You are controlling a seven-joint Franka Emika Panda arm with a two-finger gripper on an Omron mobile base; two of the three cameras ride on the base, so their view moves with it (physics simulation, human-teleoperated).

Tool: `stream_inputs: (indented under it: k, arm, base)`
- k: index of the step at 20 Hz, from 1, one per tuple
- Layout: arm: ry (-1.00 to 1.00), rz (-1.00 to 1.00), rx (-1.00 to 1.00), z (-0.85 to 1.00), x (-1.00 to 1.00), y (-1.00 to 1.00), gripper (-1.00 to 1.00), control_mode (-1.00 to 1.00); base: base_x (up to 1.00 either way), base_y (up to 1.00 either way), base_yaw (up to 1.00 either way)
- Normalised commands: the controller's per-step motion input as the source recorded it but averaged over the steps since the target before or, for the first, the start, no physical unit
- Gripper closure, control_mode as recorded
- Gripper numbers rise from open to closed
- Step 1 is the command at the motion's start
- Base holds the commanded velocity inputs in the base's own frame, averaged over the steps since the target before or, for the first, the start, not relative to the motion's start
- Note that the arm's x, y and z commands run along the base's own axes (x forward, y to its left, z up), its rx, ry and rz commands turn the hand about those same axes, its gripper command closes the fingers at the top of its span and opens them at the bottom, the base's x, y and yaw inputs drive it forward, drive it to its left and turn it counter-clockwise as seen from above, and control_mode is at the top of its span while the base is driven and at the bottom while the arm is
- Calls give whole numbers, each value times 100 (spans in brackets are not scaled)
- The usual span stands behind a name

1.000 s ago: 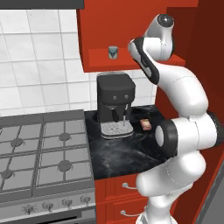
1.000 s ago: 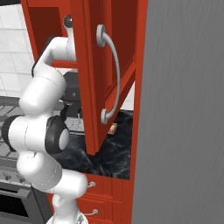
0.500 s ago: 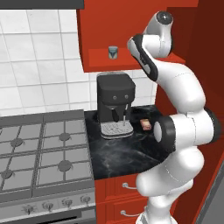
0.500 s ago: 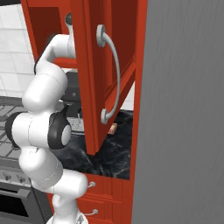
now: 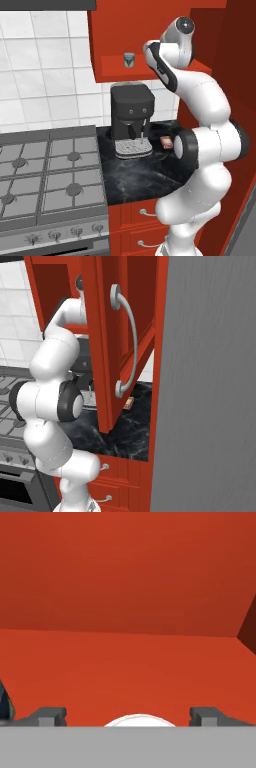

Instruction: Restock the canned food cabinet by taking the new fresh canned food from the counter and placing it in the cabinet. Then, take the old canned food from the cabinet and place it on the counter.

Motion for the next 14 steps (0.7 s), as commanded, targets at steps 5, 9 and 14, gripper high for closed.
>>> stream_inputs:
  k: [5,9,14]
  arm:
    - [-18,0,0,0,24,3,-100,-100]
    - [-13,0,4,10,0,0,-100,-100]
    - [-15,0,7,27,0,0,-100,-100]
  base:
    - [0,0,0]
    - [0,0,0]
    - [0,0,0]
